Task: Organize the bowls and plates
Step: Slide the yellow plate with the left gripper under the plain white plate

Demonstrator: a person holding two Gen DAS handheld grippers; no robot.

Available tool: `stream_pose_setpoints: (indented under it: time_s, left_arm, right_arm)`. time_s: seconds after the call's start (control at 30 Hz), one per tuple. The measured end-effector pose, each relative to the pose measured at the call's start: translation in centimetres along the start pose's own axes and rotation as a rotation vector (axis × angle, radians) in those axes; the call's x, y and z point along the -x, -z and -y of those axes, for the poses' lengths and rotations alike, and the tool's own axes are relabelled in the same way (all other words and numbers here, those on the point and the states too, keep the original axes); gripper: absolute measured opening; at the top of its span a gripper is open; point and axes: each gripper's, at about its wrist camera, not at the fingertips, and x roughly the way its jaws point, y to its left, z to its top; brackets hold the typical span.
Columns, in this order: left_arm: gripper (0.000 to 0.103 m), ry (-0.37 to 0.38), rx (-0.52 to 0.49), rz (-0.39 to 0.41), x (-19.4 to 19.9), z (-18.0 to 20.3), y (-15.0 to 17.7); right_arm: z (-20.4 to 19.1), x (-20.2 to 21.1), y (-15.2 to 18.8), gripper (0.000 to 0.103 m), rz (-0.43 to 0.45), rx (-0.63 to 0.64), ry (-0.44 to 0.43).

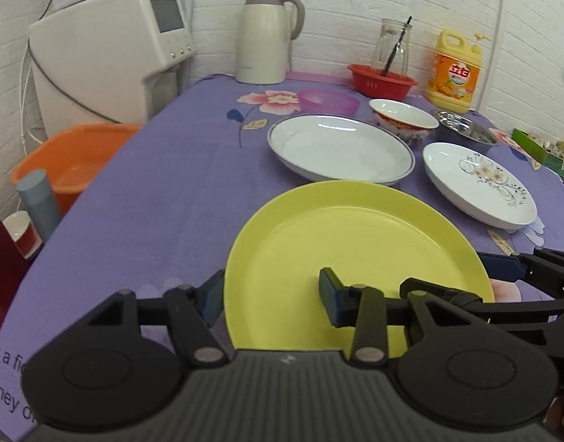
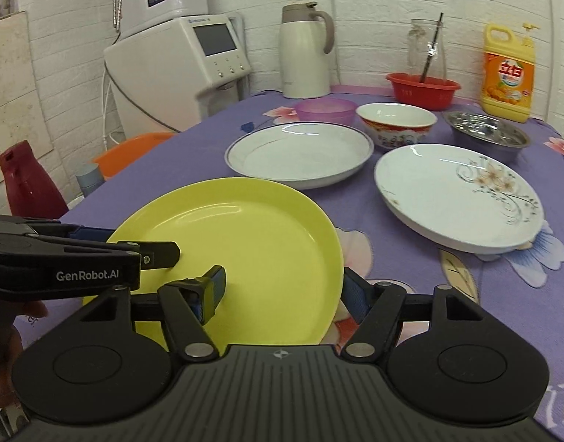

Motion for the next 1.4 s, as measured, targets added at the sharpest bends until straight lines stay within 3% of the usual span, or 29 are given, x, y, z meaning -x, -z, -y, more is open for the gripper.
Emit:
stream_pose_setpoints:
  time_s: [0.4, 0.47, 0.6, 0.77, 0.9, 1.07, 1.4]
  left_arm:
    - [0.042, 0.050, 0.008, 0.000, -2.5, 0.2, 0.5]
    - [0.054, 0.070, 0.016, -0.006, -2.5, 0.0, 0.4]
    - [0.067, 0.131, 0.078, 0.008, -1.9, -1.5, -0.8]
    - [0.071, 0.129, 0.096, 0.050, -2.0, -3.0, -3.7]
    - [0.074, 0.122, 0.086, 0.084, -2.8, -3.5, -6.4]
    - [0.074, 0.078, 0.048, 0.080, -5.4, -3.6, -9.1]
    - [0.074, 0.093, 0.048, 0.006, -11.1, -4.1, -12.1]
  right_arm:
    - [0.3, -1.7, 0.4, 0.103, -0.040, 0.001, 0.038]
    - [0.4, -1.6, 0.5, 0.103, -0.041, 0.002, 0.033]
    - [2.1, -0.3, -0.1, 0.103, -0.035, -0.080, -0.032]
    - [3.6, 1.6, -3.0, 0.103, 0.059, -0.064, -0.041]
    - [5.4, -1.0, -6.7, 0.103, 0.101, -0.031, -0.027]
    - [7.6, -6.6, -10.0, 0.103, 0.058, -0.038, -0.028]
    - [8.7, -12.6, -11.5, 0.103, -0.063, -0.037, -0.031]
